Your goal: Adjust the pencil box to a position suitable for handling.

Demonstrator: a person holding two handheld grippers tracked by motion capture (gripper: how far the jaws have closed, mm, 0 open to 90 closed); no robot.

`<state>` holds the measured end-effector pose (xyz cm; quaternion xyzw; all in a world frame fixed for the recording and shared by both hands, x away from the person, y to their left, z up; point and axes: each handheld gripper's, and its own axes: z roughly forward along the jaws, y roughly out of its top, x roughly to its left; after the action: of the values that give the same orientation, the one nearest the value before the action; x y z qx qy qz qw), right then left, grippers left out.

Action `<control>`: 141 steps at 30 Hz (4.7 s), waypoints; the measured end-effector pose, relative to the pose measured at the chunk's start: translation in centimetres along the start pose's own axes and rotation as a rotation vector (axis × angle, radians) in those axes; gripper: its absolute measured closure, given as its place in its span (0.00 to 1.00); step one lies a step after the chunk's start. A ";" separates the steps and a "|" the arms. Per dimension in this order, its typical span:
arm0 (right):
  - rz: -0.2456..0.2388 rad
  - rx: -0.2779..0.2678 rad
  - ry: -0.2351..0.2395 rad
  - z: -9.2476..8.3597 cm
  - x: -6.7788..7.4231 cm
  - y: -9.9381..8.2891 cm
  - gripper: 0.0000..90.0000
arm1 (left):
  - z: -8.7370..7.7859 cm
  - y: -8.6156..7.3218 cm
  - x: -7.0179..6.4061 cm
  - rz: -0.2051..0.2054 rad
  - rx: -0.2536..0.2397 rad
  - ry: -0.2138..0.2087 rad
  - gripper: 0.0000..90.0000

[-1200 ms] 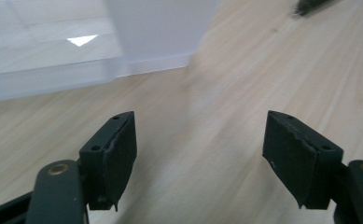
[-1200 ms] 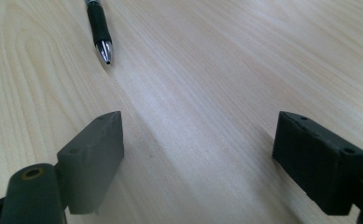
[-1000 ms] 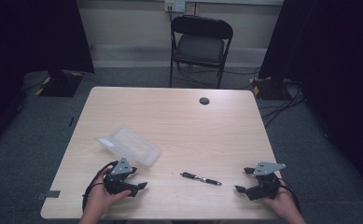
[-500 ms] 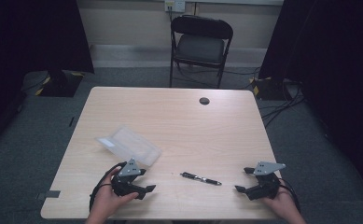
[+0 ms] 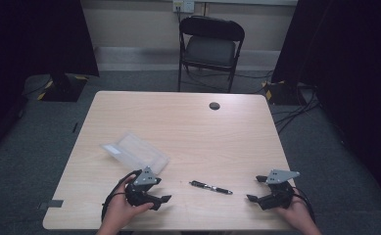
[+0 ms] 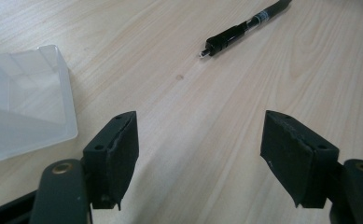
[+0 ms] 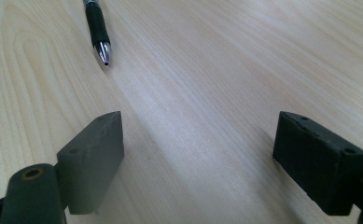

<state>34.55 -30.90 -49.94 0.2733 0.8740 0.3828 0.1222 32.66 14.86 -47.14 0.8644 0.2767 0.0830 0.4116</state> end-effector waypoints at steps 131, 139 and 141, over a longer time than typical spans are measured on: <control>-0.001 -0.002 0.002 0.0 0.0 0.0 0.17 | 2.1 0.3 3.5 -0.327 0.048 0.269 0.78; -0.001 -0.002 0.002 0.0 0.0 0.0 0.17 | 1.6 0.1 3.9 -0.321 0.055 0.257 0.87; 0.000 -0.002 0.002 0.0 0.0 0.0 0.17 | 1.6 0.3 3.9 -0.312 0.064 0.256 0.88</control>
<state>34.56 -30.89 -49.97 0.2726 0.8737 0.3841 0.1218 36.65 15.80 -48.31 0.8061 0.4598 0.1185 0.3533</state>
